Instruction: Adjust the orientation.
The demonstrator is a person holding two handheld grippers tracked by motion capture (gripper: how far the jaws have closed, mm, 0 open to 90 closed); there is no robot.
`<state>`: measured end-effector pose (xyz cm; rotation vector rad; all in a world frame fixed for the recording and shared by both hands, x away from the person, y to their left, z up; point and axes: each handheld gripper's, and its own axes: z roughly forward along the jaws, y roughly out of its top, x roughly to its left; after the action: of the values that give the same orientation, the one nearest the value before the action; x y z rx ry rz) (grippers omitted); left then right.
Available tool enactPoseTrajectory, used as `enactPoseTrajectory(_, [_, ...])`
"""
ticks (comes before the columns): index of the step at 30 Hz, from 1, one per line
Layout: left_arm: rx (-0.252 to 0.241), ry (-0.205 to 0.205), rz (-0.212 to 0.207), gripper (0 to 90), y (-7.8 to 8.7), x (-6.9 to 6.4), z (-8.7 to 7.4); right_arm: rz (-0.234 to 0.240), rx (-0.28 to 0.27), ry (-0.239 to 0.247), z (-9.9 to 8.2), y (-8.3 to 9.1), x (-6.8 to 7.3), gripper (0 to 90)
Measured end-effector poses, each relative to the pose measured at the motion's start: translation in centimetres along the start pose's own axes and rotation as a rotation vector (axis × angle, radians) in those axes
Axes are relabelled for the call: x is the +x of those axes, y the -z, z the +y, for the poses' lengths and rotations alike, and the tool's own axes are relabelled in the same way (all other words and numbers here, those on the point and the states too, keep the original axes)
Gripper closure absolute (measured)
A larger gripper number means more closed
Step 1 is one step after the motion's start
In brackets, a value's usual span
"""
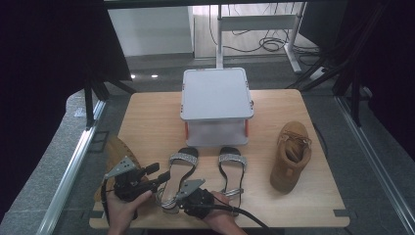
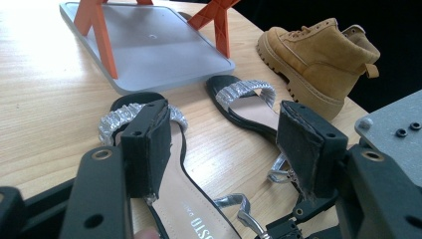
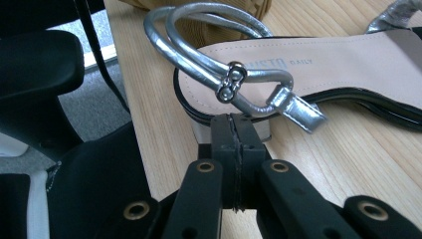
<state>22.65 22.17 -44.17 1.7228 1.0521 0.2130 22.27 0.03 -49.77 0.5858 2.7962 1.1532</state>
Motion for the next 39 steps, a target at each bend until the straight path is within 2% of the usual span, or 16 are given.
enactPoseTrajectory(10, [-0.002, 0.006, 0.003, 38.5, 0.1, 0.2, 0.0, 0.025, -0.035, -0.004, 0.1, -0.7, 0.0, 89.5])
enactPoseTrajectory(25, [0.007, 0.007, 0.003, 38.5, 0.0, 0.3, -0.1, 0.022, -0.052, -0.002, -0.1, -0.6, 0.1, 89.4])
enactPoseTrajectory(28, [0.006, 0.01, 0.006, 38.5, 0.0, 0.4, -0.1, 0.004, -0.064, 0.014, -0.2, 0.2, 0.3, 89.4])
enactPoseTrajectory(32, [0.005, 0.013, 0.008, 38.5, 0.0, 0.4, -0.2, -0.031, -0.095, 0.014, -0.7, 2.1, 0.2, 89.4])
enactPoseTrajectory(39, [0.014, 0.008, 0.011, 38.5, -0.1, 0.3, -0.2, -0.086, -0.158, -0.029, -2.2, 5.5, -0.8, 89.4])
